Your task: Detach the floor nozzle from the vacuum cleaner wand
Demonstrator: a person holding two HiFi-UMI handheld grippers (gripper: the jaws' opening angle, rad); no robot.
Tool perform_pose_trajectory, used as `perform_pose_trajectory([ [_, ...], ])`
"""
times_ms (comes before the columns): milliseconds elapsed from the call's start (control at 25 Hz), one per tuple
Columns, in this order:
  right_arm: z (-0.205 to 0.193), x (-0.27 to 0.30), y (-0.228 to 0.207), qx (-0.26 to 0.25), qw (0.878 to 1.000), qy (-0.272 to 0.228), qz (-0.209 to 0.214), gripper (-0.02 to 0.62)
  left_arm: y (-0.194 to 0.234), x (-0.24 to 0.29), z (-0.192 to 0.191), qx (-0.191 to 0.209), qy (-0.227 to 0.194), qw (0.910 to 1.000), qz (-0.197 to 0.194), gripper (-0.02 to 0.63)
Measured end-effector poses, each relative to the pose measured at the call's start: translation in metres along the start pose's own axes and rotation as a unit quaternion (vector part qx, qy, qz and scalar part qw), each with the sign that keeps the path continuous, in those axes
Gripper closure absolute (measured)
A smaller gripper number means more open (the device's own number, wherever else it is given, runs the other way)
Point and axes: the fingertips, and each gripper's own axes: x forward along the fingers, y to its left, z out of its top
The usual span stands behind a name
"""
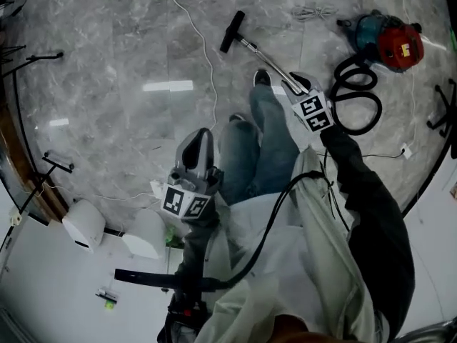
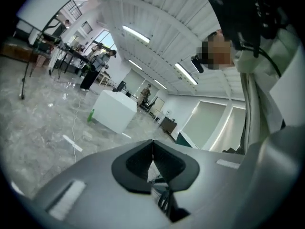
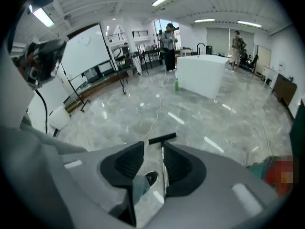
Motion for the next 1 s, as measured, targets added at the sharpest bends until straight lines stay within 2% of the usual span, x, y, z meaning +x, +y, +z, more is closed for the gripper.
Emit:
perform_pose_trajectory([
  [120,-0.060,0.109,-0.043,-0.021,0.997,0.079,-0.001,0.477,0.067,0.025,-0.049,-0.024,0.027,0.9988,0.032,0.539],
  [200,-0.106,0.185,-0.064,-0.038,0.991,0.130,0.003,0.477,0.116,0.042,-0.091,-0.037,0.047,0.9968,0.054,0.531],
  [320,-0.181,0.297,-0.083,-0.057,0.975,0.213,0.015,0.477,0.188,0.062,-0.149,-0.056,0.059,0.9933,0.081,0.532],
  [480,-0.248,0.409,-0.086,-0.049,0.965,0.256,0.015,0.477,0.258,0.085,-0.203,-0.054,0.063,0.9927,0.087,0.532],
  [560,-0.270,0.442,-0.078,-0.049,0.963,0.264,0.013,0.477,0.280,0.095,-0.215,-0.065,0.061,0.9920,0.090,0.532],
  [680,-0.289,0.469,-0.074,-0.096,0.957,0.274,-0.017,0.419,0.301,0.104,-0.223,-0.073,0.065,0.9914,0.086,0.532],
  [800,-0.301,0.474,-0.071,-0.129,0.935,0.330,-0.014,0.395,0.311,0.110,-0.232,-0.082,0.072,0.9912,0.075,0.532],
  [840,-0.301,0.474,-0.072,-0.122,0.932,0.341,-0.013,0.390,0.314,0.113,-0.237,-0.085,0.073,0.9914,0.067,0.532],
  [920,-0.294,0.474,-0.074,-0.070,0.940,0.333,-0.004,0.415,0.317,0.120,-0.258,-0.094,0.085,0.9912,0.037,0.529],
  [1000,-0.280,0.463,-0.073,-0.009,0.948,0.318,0.029,0.424,0.311,0.125,-0.292,-0.118,0.120,0.9858,-0.004,0.473],
])
